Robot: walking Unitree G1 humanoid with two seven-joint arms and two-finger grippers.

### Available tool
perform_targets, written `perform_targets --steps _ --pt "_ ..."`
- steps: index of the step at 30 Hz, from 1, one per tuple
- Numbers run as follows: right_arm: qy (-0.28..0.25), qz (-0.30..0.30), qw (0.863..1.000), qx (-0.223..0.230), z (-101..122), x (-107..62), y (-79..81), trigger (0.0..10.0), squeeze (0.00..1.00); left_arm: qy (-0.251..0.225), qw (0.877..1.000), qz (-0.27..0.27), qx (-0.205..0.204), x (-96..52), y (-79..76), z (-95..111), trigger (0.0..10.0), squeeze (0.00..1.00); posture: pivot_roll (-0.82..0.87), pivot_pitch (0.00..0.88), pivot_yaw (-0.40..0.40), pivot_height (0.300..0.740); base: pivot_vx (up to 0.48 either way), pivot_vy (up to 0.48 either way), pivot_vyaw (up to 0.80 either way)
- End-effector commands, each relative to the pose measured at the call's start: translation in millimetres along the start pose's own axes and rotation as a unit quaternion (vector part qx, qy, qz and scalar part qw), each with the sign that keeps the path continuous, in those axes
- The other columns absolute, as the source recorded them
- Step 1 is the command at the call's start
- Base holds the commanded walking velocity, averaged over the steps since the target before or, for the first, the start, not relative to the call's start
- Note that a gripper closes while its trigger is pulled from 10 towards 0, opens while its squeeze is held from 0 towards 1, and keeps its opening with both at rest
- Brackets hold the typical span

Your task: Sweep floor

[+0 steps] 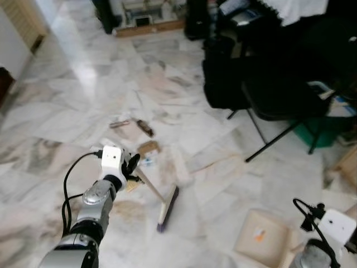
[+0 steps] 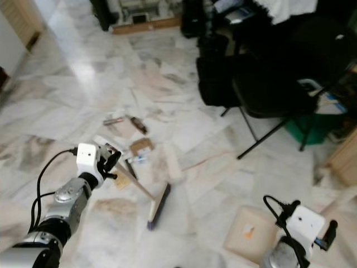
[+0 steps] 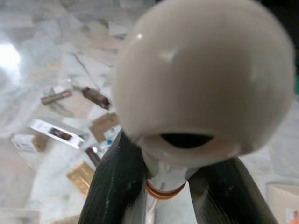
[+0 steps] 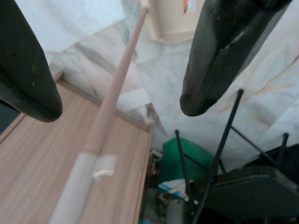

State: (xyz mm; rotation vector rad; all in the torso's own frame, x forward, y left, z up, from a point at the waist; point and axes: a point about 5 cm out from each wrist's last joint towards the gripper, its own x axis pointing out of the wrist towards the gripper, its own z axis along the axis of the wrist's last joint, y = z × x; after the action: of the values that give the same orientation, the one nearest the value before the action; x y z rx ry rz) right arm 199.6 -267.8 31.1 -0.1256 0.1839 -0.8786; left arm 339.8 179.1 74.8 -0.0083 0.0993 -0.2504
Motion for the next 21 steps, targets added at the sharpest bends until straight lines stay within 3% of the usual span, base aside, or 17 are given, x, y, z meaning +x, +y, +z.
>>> perform_targets --steps 1,9,21 --pt "0.011 -0.010 1.000 0.009 -4 -1.8 -4.7 10.0 0.00 -0.017 1.000 0.006 0.003 -0.6 4.9 6 10.0 0.00 0.02 0.102 0.112 0.740 0.000 0.000 -0.80" --pt "-0.001 -0.007 1.000 0.009 -1 -2.2 -4.1 10.0 0.00 -0.019 1.000 0.006 0.003 -0.8 5.0 6 10.0 0.00 0.02 0.100 0.109 0.740 0.000 0.000 -0.76" --pt "-0.030 0.023 0.999 0.008 12 10.1 -3.7 10.0 0.00 -0.016 1.000 0.005 -0.001 0.4 -2.9 2 10.0 0.00 0.01 0.077 0.082 0.740 0.000 0.000 0.00"
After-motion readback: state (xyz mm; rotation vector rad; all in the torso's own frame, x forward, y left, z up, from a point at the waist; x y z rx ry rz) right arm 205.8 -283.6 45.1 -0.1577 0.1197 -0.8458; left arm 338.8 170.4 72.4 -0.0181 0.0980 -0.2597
